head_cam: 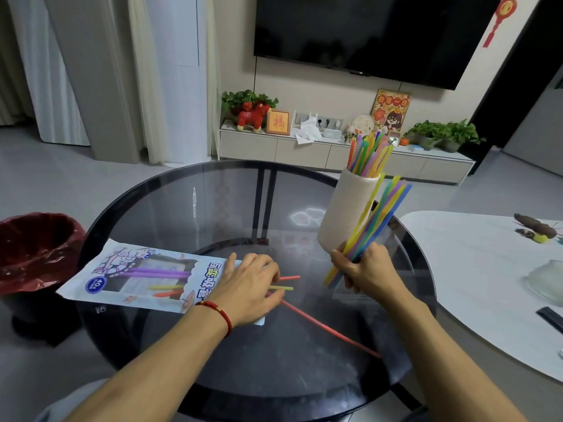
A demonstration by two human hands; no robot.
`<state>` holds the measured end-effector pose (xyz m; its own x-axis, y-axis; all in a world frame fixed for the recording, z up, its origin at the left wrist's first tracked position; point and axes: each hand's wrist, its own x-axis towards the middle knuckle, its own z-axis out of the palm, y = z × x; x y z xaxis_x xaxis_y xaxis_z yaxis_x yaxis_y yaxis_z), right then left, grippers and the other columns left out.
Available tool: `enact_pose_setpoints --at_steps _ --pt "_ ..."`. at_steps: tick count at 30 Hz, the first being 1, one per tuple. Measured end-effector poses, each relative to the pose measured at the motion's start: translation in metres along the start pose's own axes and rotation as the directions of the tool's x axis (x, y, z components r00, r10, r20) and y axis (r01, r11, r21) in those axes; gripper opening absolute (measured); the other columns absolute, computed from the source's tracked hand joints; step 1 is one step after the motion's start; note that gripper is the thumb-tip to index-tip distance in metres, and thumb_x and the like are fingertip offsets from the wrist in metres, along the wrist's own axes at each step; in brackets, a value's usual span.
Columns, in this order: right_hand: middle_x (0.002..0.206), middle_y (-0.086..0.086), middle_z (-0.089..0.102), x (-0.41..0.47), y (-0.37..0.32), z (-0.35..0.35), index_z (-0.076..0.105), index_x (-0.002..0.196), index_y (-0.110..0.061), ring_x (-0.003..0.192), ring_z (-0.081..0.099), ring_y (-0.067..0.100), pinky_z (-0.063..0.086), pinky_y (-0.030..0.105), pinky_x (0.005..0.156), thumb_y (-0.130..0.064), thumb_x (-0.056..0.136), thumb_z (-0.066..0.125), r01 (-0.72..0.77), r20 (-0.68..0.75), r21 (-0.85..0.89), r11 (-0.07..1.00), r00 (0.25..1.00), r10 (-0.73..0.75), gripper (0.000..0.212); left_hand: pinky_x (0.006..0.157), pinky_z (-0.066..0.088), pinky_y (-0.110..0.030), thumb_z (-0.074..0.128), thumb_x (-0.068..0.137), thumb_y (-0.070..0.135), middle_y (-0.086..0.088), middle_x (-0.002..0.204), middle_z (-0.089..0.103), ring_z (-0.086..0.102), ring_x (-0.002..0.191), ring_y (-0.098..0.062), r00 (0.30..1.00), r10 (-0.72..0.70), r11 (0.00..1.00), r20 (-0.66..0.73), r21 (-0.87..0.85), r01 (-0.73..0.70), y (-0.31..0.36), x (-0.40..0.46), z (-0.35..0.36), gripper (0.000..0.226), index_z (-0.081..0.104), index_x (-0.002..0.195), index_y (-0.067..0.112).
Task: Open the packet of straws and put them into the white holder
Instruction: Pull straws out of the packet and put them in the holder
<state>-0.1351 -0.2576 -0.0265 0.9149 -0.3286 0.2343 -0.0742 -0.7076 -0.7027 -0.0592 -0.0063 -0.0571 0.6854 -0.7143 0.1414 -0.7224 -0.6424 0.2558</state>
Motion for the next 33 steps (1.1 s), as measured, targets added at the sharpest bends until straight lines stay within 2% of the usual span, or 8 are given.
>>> enact_pose_setpoints --at_steps 3,6,11,17,21,25,29,33 --pt "0.051 0.002 0.069 0.000 0.001 0.001 0.070 0.077 -0.017 0.041 0.066 0.016 0.055 0.025 0.041 -0.026 0.096 0.072 -0.028 -0.030 0.017 0.999 0.999 0.028 0.021 0.116 0.019 -0.056 0.044 0.095 0.049 0.009 0.130 0.046 0.037 0.129 -0.015 0.999 0.020 1.000 -0.037 -0.014 -0.020 0.003 0.001 0.001 0.028 0.052 0.111 0.029" --pt "0.052 0.006 0.071 -0.001 0.002 -0.002 0.075 0.075 -0.015 0.041 0.066 0.021 0.058 0.033 0.045 -0.027 0.098 0.069 -0.029 -0.074 0.064 0.998 0.997 0.034 0.027 0.113 0.025 -0.052 0.042 0.095 0.051 0.010 0.132 0.046 0.036 0.129 -0.015 0.994 0.044 0.999 -0.101 0.001 -0.044 0.006 0.003 0.002 0.032 0.053 0.116 0.029" --pt "0.061 0.014 0.073 0.012 -0.014 -0.024 0.078 0.082 -0.004 0.049 0.067 0.024 0.056 0.029 0.048 -0.035 0.088 0.071 -0.013 -0.259 0.463 0.886 0.954 0.150 0.031 0.108 0.032 -0.045 0.043 0.094 0.047 0.009 0.125 0.052 0.042 0.122 -0.016 0.973 0.072 0.995 -0.220 -0.047 -0.085 0.008 0.007 0.000 0.033 0.056 0.118 0.027" --pt "0.057 0.011 0.070 0.057 -0.054 -0.077 0.077 0.083 -0.001 0.043 0.063 0.020 0.052 0.025 0.043 -0.021 0.088 0.071 0.115 -0.424 0.678 0.726 0.868 0.259 0.021 0.110 0.031 -0.043 0.047 0.094 0.044 0.000 0.143 0.043 0.037 0.133 -0.021 0.966 0.052 0.993 -0.254 -0.089 -0.077 0.008 0.008 0.001 0.032 0.056 0.119 0.025" --pt "0.055 0.012 0.069 0.080 -0.076 -0.095 0.072 0.072 -0.007 0.045 0.066 0.027 0.052 0.029 0.045 -0.018 0.085 0.069 0.175 -0.559 0.531 0.829 0.808 0.187 0.017 0.112 0.030 -0.042 0.047 0.095 0.044 -0.001 0.145 0.039 0.033 0.135 -0.020 0.965 0.044 0.991 -0.257 -0.108 -0.074 0.007 0.008 0.001 0.031 0.055 0.120 0.026" --pt "0.055 0.013 0.071 0.092 -0.086 -0.097 0.069 0.060 -0.013 0.047 0.072 0.027 0.060 0.036 0.050 -0.025 0.091 0.063 0.118 -0.657 0.184 0.976 0.753 0.033 0.033 0.110 0.032 -0.040 0.048 0.095 0.044 0.000 0.145 0.040 0.033 0.135 -0.019 0.965 0.043 0.991 -0.257 -0.113 -0.074 0.004 0.008 0.001 0.032 0.055 0.120 0.026" --pt "0.056 0.010 0.071 0.101 -0.096 -0.097 0.072 0.069 -0.001 0.039 0.067 0.009 0.059 0.028 0.042 -0.026 0.095 0.060 0.065 -0.621 -0.025 0.998 0.781 -0.067 0.038 0.110 0.033 -0.040 0.047 0.095 0.045 0.000 0.145 0.039 0.032 0.136 -0.019 0.968 0.044 0.990 -0.246 -0.116 -0.075 0.005 0.008 0.000 0.032 0.055 0.121 0.027" --pt "0.057 0.008 0.068 0.108 -0.098 -0.089 0.074 0.084 0.003 0.033 0.062 0.006 0.049 0.019 0.034 -0.022 0.099 0.063 0.045 -0.512 -0.094 0.995 0.855 -0.087 0.031 0.109 0.034 -0.039 0.047 0.095 0.044 0.000 0.145 0.040 0.033 0.135 -0.019 0.968 0.040 0.990 -0.249 -0.121 -0.072 0.005 0.007 -0.001 0.031 0.055 0.119 0.027"
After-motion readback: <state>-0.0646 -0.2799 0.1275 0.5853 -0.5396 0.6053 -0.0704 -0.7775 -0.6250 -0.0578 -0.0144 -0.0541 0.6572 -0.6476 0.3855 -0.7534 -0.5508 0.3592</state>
